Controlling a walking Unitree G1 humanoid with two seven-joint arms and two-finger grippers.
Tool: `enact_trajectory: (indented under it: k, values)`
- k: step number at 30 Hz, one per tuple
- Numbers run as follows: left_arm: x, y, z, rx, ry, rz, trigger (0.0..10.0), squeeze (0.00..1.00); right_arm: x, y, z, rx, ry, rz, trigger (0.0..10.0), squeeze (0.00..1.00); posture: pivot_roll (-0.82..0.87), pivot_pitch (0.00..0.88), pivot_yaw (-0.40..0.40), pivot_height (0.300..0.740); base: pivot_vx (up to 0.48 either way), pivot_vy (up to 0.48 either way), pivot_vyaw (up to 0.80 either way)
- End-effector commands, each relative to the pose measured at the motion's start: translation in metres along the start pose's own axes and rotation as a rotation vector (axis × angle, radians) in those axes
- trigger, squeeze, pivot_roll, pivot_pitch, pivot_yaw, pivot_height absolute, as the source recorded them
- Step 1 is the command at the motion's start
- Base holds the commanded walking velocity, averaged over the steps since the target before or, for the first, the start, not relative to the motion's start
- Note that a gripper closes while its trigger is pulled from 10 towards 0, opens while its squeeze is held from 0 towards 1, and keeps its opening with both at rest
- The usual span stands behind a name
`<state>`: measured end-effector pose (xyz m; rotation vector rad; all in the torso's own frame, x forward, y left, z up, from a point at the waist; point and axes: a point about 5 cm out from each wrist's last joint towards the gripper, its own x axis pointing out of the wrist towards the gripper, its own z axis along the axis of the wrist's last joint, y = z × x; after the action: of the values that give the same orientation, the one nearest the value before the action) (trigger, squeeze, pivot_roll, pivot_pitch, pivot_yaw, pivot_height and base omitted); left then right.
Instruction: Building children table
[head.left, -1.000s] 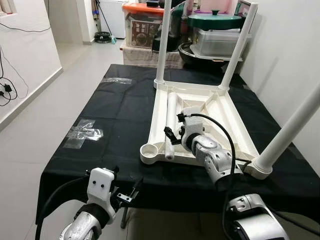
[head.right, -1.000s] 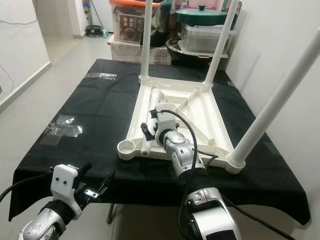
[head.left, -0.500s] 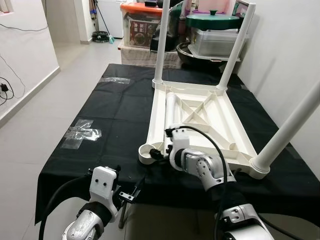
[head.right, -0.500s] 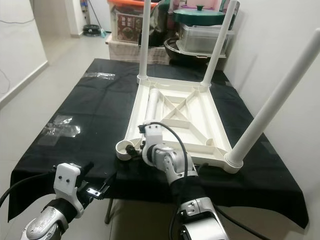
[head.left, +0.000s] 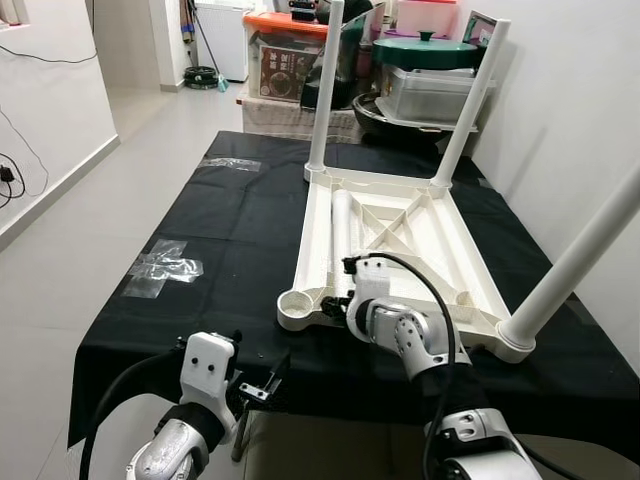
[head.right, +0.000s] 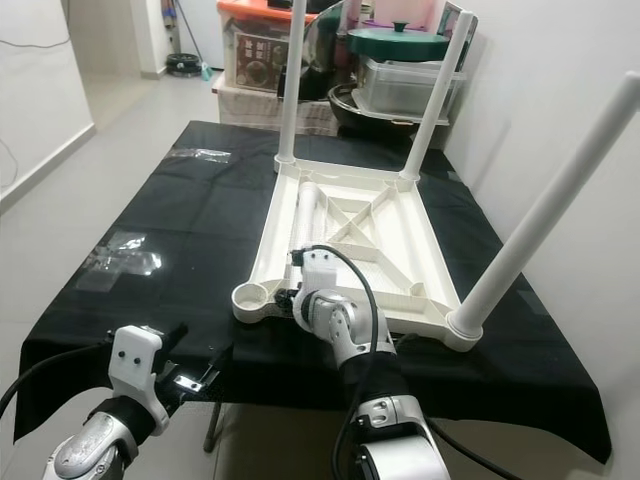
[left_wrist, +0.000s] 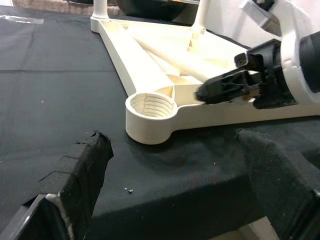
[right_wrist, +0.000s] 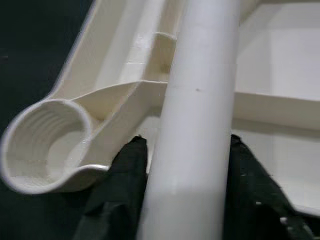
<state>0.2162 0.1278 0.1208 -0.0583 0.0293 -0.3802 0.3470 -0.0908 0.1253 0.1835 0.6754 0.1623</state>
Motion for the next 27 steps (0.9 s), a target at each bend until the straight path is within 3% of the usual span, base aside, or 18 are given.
enact_trajectory:
  k: [1, 9, 16, 17, 18, 20, 27]
  values:
    - [0.001, -0.001, -0.004, 0.001, 0.023, -0.002, 10.0, 0.0, 0.002, -0.003, -0.012, 0.001, 0.055, -0.011, 0.0, 0.0, 0.06, 0.0, -0.129, 0.74, 0.0, 0.0, 0.0]
    - [0.0, 0.0, -0.005, 0.004, 0.025, 0.001, 10.0, 0.0, 0.002, -0.006, -0.007, -0.03, 0.012, -0.039, 0.0, 0.0, 0.06, 0.0, -0.128, 0.74, 0.0, 0.0, 0.0]
    - [0.0, 0.001, -0.005, 0.017, 0.025, 0.007, 10.0, 0.0, -0.007, -0.009, 0.026, -0.004, -0.154, 0.002, 0.0, 0.0, 0.06, 0.0, -0.125, 0.74, 0.0, 0.0, 0.0]
    - [0.001, 0.002, -0.004, 0.034, 0.025, -0.005, 10.0, 0.0, -0.02, -0.002, 0.048, -0.068, -0.299, 0.128, 0.0, 0.0, 0.06, 0.0, -0.11, 0.74, 0.0, 0.0, 0.0]
    - [0.001, 0.002, -0.004, 0.034, 0.025, -0.005, 10.0, 0.0, -0.02, -0.002, 0.048, -0.068, -0.299, 0.128, 0.0, 0.0, 0.06, 0.0, -0.11, 0.74, 0.0, 0.0, 0.0]
    - [0.001, 0.003, -0.002, 0.054, 0.025, -0.02, 10.0, 0.0, -0.038, 0.01, 0.068, -0.175, -0.452, 0.289, 0.0, 0.0, 0.06, 0.0, -0.11, 0.74, 0.0, 0.0, 0.0]
    - [0.001, 0.003, -0.001, 0.067, 0.027, -0.036, 10.0, 0.0, -0.046, 0.013, 0.074, -0.23, -0.501, 0.342, 0.0, 0.0, 0.05, 0.0, -0.108, 0.74, 0.0, 0.0, 0.0]
